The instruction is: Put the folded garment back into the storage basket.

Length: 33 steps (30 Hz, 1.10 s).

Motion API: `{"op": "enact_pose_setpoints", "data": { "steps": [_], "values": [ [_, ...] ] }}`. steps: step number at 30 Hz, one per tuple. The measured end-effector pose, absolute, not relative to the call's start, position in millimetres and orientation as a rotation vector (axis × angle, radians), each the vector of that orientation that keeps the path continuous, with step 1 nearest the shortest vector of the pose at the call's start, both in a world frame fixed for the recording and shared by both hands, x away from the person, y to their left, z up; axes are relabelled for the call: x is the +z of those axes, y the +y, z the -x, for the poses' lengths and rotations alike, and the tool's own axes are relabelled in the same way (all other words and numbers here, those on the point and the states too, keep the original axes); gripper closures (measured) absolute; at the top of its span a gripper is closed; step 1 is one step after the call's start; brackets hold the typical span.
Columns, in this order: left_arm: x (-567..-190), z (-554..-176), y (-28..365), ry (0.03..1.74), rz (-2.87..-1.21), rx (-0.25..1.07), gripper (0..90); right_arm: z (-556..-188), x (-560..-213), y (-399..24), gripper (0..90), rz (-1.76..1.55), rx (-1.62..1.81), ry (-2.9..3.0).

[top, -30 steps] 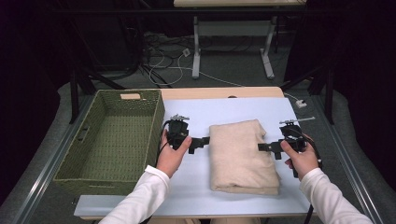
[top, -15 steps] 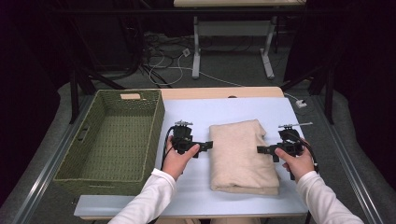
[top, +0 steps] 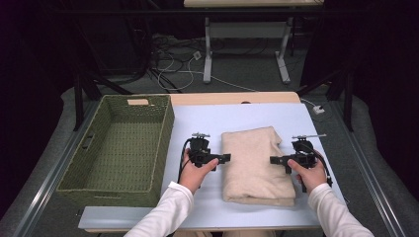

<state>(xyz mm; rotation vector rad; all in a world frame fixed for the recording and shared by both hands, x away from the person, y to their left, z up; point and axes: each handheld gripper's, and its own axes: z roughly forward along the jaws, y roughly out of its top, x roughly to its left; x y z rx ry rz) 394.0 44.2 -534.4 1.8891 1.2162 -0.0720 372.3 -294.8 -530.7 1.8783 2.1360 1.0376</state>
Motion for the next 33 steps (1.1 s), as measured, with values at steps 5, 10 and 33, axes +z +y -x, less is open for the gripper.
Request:
{"op": "enact_pose_setpoints", "data": {
  "steps": [5,10,33],
  "values": [
    [-540,-393,38,1.225,-1.882,-0.079,6.8,-375,-536,-293,4.1,-1.878,1.059,2.134],
    [-546,-393,33,1.22,-1.878,-0.099,7.1,-376,-541,-290,4.8,-1.895,1.092,2.122],
    [-553,-390,18,1.2,-1.887,-0.165,8.2,-378,-548,-286,5.5,-1.932,1.142,2.155]
  ]
}}
